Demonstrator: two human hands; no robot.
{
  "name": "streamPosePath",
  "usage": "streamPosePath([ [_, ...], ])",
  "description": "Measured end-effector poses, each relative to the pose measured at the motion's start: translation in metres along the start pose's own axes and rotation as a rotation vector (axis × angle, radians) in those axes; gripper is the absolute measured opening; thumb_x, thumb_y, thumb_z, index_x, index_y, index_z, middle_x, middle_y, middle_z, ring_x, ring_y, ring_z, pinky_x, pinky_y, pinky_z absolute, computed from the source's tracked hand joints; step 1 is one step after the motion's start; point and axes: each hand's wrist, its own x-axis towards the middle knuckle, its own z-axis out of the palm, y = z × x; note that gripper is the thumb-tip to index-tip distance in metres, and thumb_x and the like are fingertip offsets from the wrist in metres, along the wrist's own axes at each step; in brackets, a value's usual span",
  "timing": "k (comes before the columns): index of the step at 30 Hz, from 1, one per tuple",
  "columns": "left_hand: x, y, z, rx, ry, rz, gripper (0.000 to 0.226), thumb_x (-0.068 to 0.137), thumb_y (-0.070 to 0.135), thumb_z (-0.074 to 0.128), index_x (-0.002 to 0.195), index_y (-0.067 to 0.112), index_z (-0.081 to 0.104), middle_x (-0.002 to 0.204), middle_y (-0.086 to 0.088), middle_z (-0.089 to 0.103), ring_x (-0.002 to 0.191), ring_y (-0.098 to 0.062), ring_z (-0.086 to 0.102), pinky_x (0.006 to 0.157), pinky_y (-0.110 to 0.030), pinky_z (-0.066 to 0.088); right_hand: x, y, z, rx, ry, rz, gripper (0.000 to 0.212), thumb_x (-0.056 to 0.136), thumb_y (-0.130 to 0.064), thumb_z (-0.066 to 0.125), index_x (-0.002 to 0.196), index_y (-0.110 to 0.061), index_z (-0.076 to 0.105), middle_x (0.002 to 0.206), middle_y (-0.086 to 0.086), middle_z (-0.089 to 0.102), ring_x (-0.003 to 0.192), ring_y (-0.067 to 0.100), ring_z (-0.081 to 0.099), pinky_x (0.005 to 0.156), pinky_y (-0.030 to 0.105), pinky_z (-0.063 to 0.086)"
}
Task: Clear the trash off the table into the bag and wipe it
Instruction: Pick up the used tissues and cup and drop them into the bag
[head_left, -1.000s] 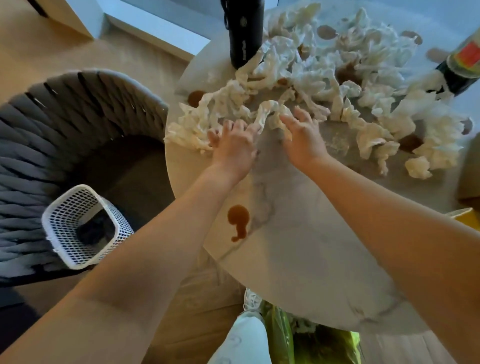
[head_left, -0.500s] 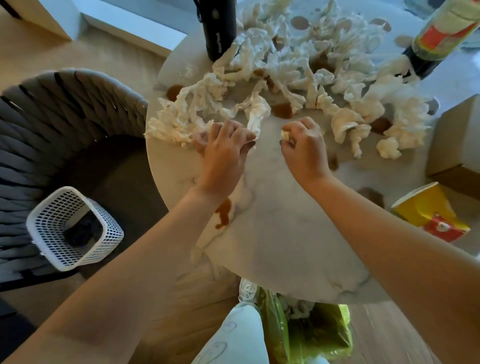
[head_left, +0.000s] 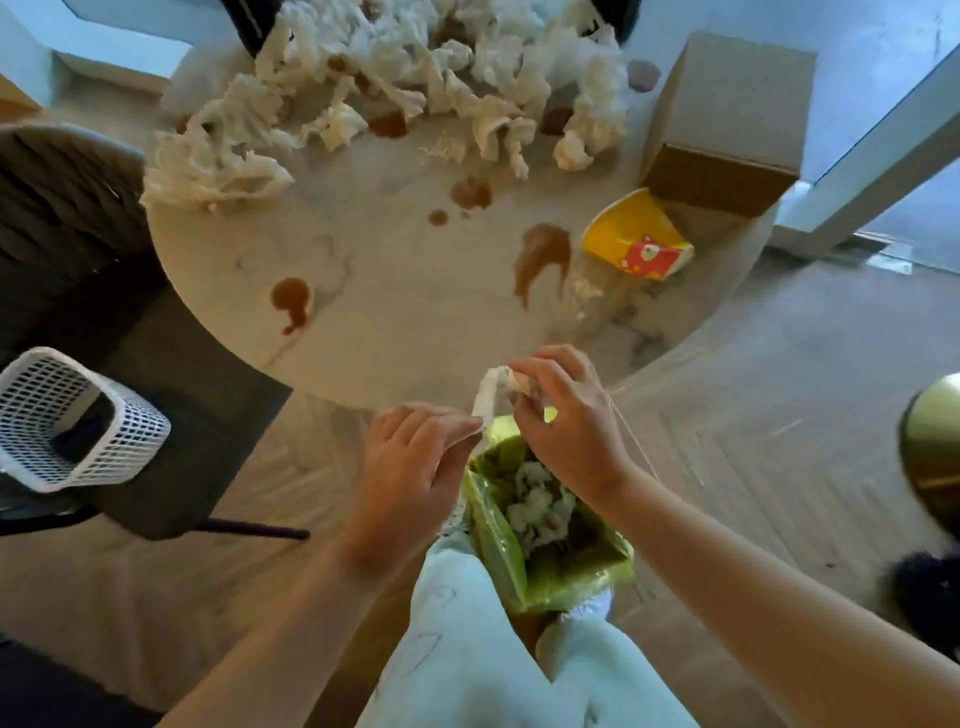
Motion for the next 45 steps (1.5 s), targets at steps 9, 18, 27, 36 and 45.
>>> streamPosePath([
  [9,-0.098,0.043,0.097,-0.133,-0.345,0.041,0.012,0.084,0.009,0.066,0.094,0.002,0.067,0.086,-0.007,0.067,0.08,-0.017,0.059,0.072,-0.035,0.051,-0.162,0.072,-0.027,-0.042,-0.129,0.201,0.022,0.074,0.002,0.065,0.096,0.0,0.068,0.091,0.015,0.065,0.086,0.027,0.054,0.074,0.031,0.047],
  [18,-0.126,0.009,0.185,-0.163,-0.611,-0.28,0.034,0.079,0.004,0.069,0.111,0.0,0.062,0.11,-0.016,0.063,0.106,-0.026,0.055,0.096,-0.027,0.039,-0.203,0.134,0.012,-0.026,-0.504,0.675,0.048,0.086,0.003,0.048,0.133,-0.005,0.045,0.136,0.014,0.044,0.126,0.028,0.037,0.1,0.031,0.031],
  [27,-0.114,0.011,0.15,-0.064,-0.559,-0.285,0.031,0.083,0.009,0.066,0.114,0.004,0.062,0.115,-0.013,0.063,0.112,-0.026,0.055,0.099,-0.035,0.042,-0.19,0.118,-0.017,-0.039,-0.541,0.669,0.046,0.089,0.004,0.043,0.133,-0.009,0.047,0.132,0.011,0.047,0.125,0.027,0.04,0.102,0.035,0.034],
  [36,-0.049,0.042,0.066,-0.105,-0.274,-0.172,0.024,0.086,0.008,0.056,0.109,0.006,0.063,0.102,-0.007,0.065,0.099,-0.014,0.057,0.093,-0.021,0.042,-0.085,0.043,-0.042,0.056,-0.233,0.325,0.027,0.087,0.003,0.05,0.109,-0.006,0.063,0.106,0.01,0.059,0.098,0.025,0.055,0.087,0.035,0.048],
  [45,0.064,-0.036,-0.018,-0.008,-0.102,-0.272,0.027,0.084,0.008,0.057,0.11,0.006,0.064,0.103,-0.009,0.065,0.096,-0.021,0.058,0.085,-0.016,0.037,0.074,-0.03,-0.003,0.065,-0.152,0.13,0.027,0.084,0.003,0.051,0.106,-0.004,0.065,0.105,0.011,0.06,0.095,0.027,0.058,0.083,0.025,0.044],
])
